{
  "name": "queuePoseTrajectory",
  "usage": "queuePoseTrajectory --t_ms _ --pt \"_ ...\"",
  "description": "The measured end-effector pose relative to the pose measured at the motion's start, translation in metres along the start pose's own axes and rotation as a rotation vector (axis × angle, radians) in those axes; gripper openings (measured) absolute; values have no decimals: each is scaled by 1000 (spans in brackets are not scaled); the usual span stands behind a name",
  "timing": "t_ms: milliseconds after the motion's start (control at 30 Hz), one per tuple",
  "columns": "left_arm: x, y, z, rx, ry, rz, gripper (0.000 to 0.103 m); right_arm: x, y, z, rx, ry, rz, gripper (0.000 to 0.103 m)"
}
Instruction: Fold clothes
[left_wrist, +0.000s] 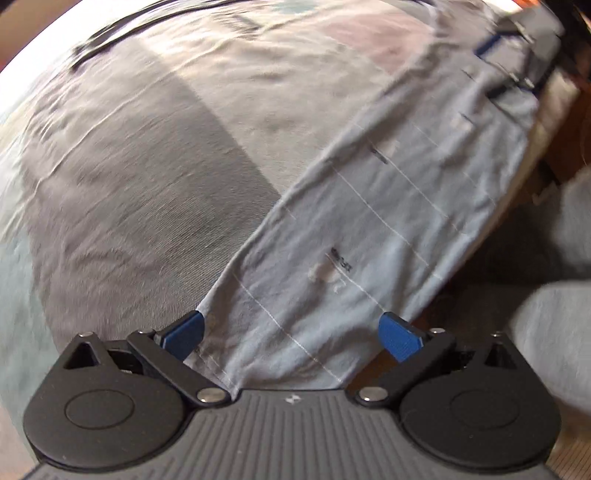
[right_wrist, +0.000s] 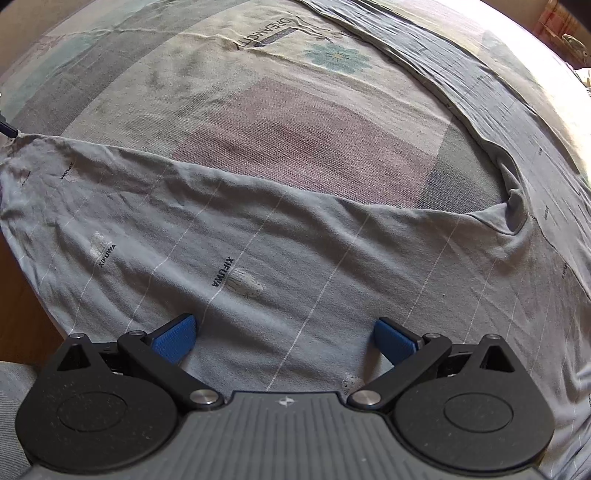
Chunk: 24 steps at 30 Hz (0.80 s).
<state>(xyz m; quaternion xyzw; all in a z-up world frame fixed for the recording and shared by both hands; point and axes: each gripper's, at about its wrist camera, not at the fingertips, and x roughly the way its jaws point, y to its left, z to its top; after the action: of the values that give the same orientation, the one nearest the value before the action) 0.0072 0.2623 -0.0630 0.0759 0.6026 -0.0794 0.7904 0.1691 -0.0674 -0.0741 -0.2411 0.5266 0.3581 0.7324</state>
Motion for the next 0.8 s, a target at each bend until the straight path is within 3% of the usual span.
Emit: queuePoseTrajectory --t_ms 100,200,300,500,633,800 --pt "6 7 -7 -350 -16 57 100 -4 9 7 33 -44 7 103" --pt "16 2 -20 -511 -27 146 100 -3 22 15 51 -72 32 103" --pt "13 -5 -29 -508 -63 187 102 1 28 18 36 -57 44 103" --pt "7 0 -36 -429 26 185 101 -2 25 13 -22 -36 26 103" --pt "-5 -1 -13 -379 -37 179 100 -6 21 15 -41 -58 16 103" --pt "7 -26 27 -277 -109 109 100 -1 26 22 -42 -100 27 103"
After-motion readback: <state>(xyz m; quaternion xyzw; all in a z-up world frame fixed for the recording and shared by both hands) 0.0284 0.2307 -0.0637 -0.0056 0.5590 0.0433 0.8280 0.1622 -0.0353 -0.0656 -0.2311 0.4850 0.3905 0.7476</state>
